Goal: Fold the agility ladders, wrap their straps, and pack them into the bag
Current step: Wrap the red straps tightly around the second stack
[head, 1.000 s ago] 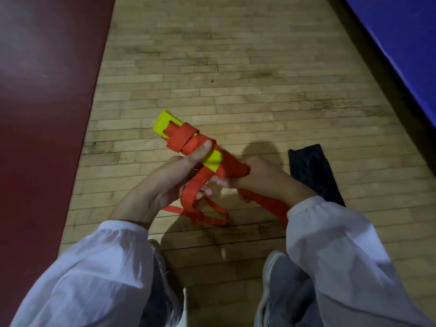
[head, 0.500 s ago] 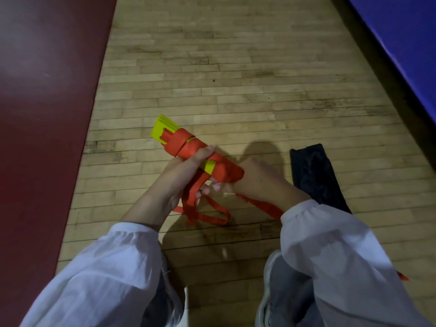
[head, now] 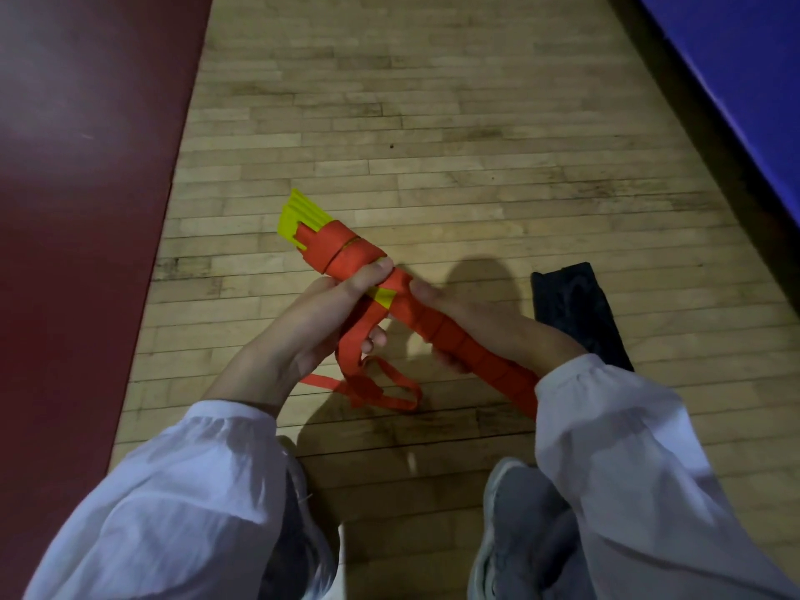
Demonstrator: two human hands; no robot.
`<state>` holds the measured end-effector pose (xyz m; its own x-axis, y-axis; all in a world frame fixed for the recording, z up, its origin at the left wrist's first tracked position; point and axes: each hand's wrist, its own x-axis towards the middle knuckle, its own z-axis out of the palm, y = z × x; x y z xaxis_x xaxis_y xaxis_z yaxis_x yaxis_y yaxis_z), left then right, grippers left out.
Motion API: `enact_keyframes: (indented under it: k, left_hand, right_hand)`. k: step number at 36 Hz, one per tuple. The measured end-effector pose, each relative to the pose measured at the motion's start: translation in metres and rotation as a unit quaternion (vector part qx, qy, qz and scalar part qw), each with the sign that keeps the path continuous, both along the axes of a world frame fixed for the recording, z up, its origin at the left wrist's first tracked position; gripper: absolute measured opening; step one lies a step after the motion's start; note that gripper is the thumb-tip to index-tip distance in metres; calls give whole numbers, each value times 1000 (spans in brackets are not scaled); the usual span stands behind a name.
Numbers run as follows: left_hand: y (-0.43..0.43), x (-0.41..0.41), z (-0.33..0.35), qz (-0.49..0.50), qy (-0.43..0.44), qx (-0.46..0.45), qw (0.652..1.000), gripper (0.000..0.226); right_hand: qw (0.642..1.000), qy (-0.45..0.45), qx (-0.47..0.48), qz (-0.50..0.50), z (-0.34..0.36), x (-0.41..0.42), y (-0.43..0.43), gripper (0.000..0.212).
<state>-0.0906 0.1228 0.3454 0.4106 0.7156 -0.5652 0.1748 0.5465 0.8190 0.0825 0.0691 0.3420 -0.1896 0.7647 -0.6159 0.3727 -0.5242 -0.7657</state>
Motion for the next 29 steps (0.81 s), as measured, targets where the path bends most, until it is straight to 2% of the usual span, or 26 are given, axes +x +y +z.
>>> enact_keyframes:
  k: [2, 6, 8, 14, 18, 22, 29]
  left_hand:
    - [0, -1, 0, -4, 0, -17, 1000, 41]
    - [1, -3, -1, -48, 25, -59, 997, 66]
    - [2, -4, -2, -62, 33, -74, 995, 70]
    - [4, -4, -4, -55, 28, -85, 994, 63]
    - [4, -4, -4, -42, 17, -81, 996, 55]
    - [3, -2, -5, -41, 5, -69, 997, 49]
    - [-1, -1, -6, 37, 15, -46, 998, 28]
  right_hand:
    - [1000, -9, 6, -16, -1, -1, 1, 79]
    - [998, -19, 28, -50, -7, -3, 4, 69]
    - [997, -28, 39, -58, -10, -2, 4, 67]
    - [993, -81, 69, -43, -16, -1, 6, 73]
    - [992, -102, 73, -31, -19, -5, 6, 89]
    - [989, -119, 86, -7, -23, -6, 4, 75]
    - [984, -147, 98, 31, -26, -7, 2, 76]
